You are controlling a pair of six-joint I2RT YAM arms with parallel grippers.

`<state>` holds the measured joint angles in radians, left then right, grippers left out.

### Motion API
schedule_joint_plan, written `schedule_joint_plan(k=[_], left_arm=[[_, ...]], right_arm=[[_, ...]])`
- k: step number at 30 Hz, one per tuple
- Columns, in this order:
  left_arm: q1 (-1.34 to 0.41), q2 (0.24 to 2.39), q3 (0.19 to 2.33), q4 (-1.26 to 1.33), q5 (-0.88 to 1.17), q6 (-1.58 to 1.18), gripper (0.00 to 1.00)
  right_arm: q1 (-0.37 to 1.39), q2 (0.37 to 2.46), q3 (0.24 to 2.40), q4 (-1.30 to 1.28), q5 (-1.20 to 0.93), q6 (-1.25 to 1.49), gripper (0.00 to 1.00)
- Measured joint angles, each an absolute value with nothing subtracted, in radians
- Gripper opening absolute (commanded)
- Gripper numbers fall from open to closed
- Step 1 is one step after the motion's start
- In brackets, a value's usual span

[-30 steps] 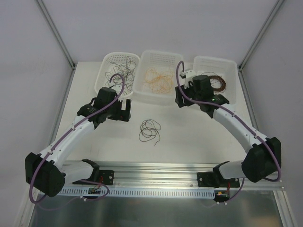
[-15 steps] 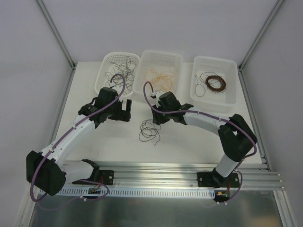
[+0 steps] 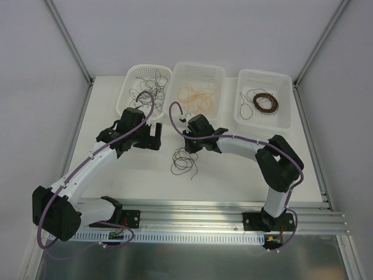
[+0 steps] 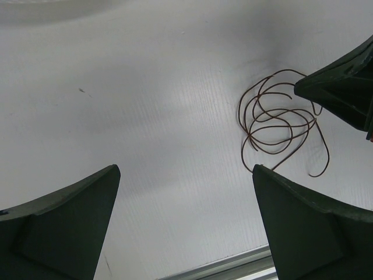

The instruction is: Untangle the cables

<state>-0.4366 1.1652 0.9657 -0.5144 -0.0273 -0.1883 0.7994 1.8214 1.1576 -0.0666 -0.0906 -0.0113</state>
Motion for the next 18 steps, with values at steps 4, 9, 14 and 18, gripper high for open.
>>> schedule_joint_plan(k=[4,9,14,18], left_arm=[[-0.437,1.169,0.966,-0.514,-0.022,-0.188,0.99],[-0.437,1.174,0.966,-0.515,-0.001,-0.182,0.99],[-0.437,1.174,0.966,-0.514,0.023,-0.179,0.99],[-0.437,1.175,0.966,-0.514,0.071,-0.174,0.99]], right_arm=[[0.815,1.747,1.158,-0.135,-0.058,-0.033,0.01],[0.838,1.530,1.197,-0.200,-0.015,-0.060,0.01],[0.845,1.344,1.258,-0.216,0.023,-0.076,0.01],[0.848,1.263,1.262,-0.231,0.046,-0.083,0.01]])
